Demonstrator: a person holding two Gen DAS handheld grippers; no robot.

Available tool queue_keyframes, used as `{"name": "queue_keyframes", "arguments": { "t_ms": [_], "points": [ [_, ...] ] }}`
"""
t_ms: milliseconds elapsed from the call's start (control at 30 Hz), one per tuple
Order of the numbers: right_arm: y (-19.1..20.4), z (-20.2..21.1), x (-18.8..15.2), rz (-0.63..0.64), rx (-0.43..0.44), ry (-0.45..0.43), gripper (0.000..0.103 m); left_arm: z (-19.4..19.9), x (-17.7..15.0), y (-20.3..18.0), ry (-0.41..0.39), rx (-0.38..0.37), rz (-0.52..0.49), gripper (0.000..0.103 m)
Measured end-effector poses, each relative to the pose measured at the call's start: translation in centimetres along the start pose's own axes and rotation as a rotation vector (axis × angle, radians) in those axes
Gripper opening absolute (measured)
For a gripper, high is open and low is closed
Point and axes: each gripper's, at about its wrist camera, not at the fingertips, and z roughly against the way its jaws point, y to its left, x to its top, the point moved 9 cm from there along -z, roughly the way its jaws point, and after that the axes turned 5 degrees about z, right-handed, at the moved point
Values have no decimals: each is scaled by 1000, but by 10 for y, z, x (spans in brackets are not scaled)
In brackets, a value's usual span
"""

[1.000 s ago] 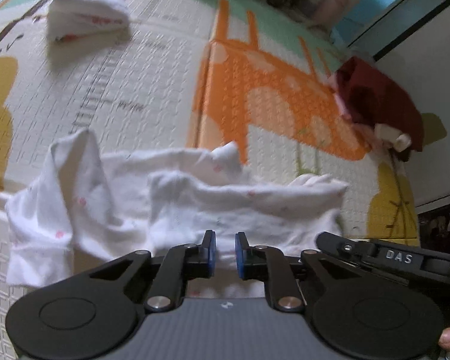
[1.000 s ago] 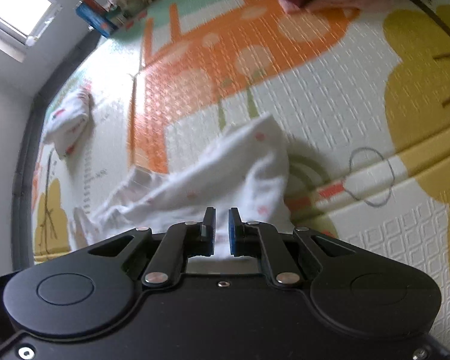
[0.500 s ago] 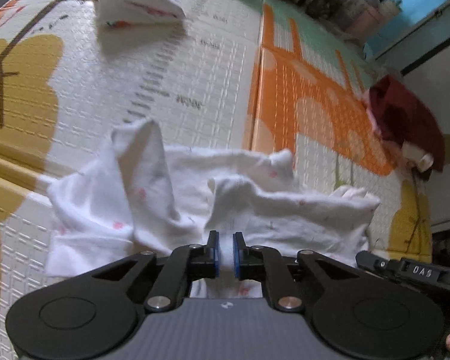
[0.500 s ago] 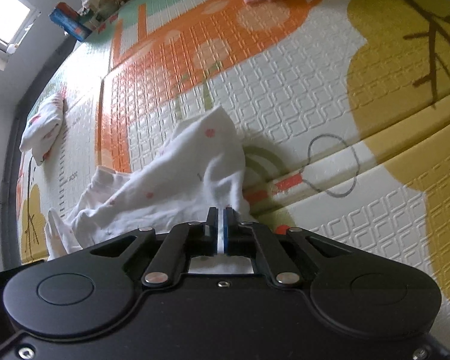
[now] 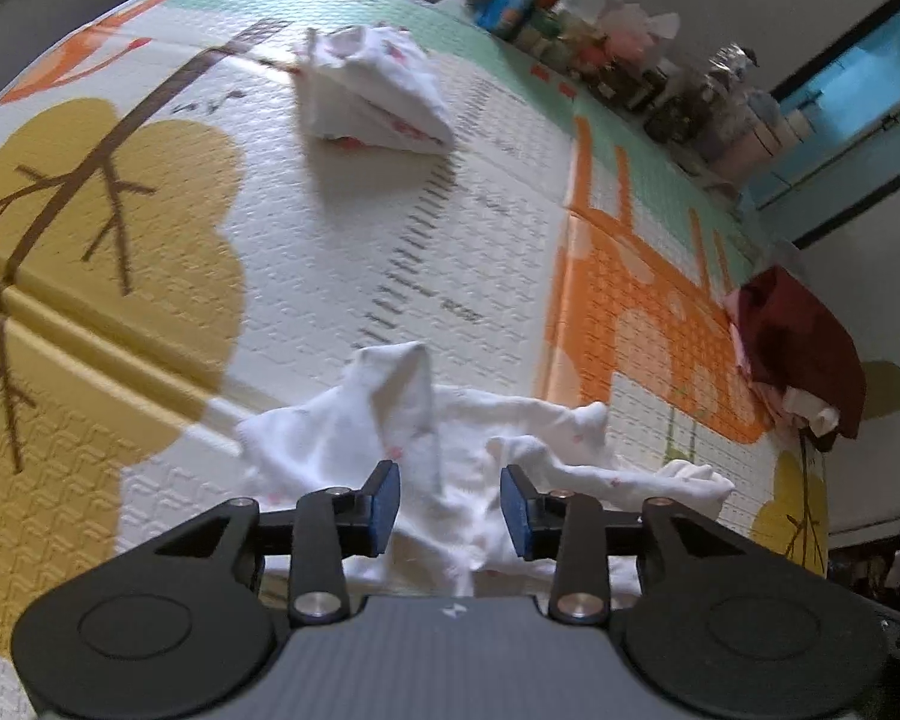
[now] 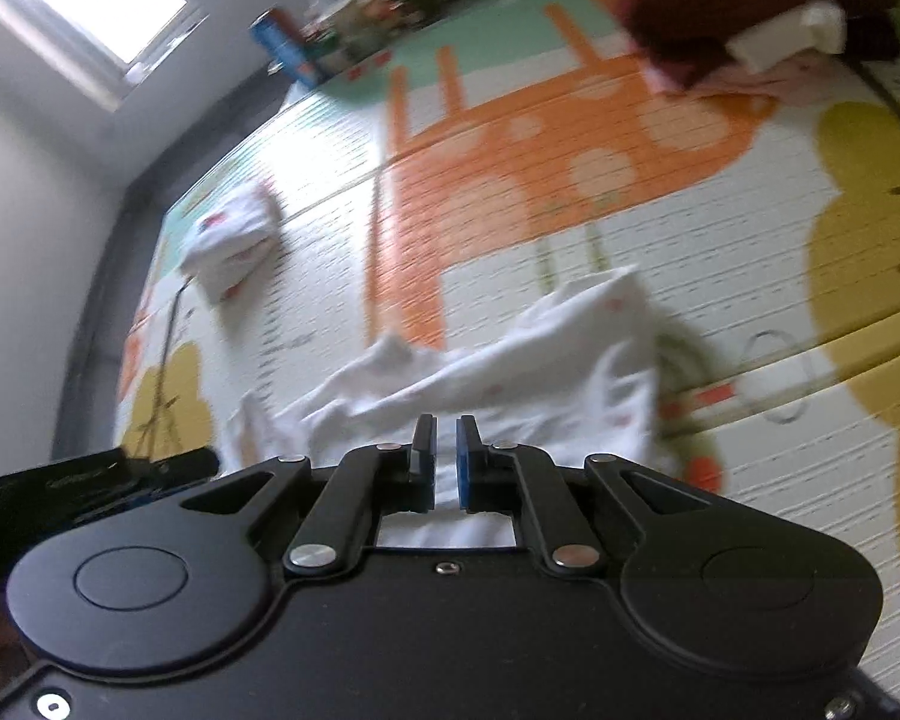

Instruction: Fold clothes

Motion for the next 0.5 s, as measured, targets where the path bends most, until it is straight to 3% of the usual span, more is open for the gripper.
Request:
{"name": "queue_keyframes", "arguments": {
  "t_ms": [267,500],
  "points": [
    [57,-22,-21,90,62,65,7,8,-6,33,-3,38,41,45],
    [97,-55,-39,135,95,138,16,8,-9,55,15,38,81,49]
  ]
}}
